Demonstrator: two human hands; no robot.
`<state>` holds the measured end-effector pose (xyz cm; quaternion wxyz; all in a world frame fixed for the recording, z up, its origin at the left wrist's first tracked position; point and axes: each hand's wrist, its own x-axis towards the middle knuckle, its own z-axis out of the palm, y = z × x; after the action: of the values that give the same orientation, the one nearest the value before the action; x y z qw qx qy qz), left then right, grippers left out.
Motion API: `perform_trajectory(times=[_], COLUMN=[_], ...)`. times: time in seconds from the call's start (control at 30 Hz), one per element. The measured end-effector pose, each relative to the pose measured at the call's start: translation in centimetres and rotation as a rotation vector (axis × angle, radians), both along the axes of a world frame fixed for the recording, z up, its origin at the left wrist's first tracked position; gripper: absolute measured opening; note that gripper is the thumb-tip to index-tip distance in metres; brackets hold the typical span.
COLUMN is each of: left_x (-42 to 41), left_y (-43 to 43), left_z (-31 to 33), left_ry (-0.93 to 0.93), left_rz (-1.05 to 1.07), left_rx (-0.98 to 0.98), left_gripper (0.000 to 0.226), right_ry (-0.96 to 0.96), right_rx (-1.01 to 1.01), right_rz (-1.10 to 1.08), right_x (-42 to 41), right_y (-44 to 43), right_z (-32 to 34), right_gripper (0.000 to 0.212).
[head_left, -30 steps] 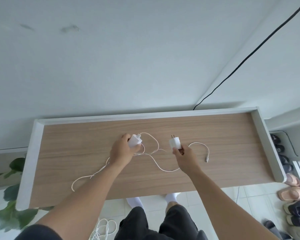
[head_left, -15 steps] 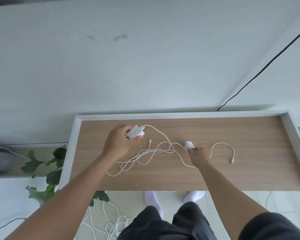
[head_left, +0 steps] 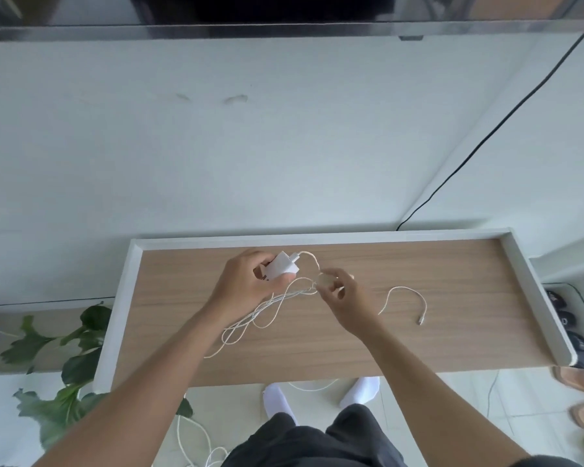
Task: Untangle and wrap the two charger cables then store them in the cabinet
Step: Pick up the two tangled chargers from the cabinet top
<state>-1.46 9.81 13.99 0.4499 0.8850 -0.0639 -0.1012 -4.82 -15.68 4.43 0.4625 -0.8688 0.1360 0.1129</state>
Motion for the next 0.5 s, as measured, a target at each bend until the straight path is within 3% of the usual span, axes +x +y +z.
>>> perform_trajectory(times=[0.1,0.2,0.4,0.5], left_x=[0.3,0.9,1.6,2.0], left_y=[-0.9,-1.6,-1.1,-0.5], left_z=[2.0,4.5,8.8,10.2], left_ry=[0.008,0.004,0.004,0.067], left_rz=[-0.054,-0.077,-0.103,0.018], left_rx=[-0.044,-0.095,-0.279,-0.548], left_gripper=[0.023,0.027,0.017,0.022], right_ry=[-0.065,-0.015,-0.06,-0.054], right_rx=[0.083,0.064,-0.008,-0.122], right_rz=[-0.013,-0.051,-0.035,0.029], right_x=[1.0,1.9,2.6,3.1], right_y=[1.9,2.1,1.8,1.2], right_z=[2.4,2.9,3.6,3.1], right_gripper=[0.01,0.018,0.014,0.016])
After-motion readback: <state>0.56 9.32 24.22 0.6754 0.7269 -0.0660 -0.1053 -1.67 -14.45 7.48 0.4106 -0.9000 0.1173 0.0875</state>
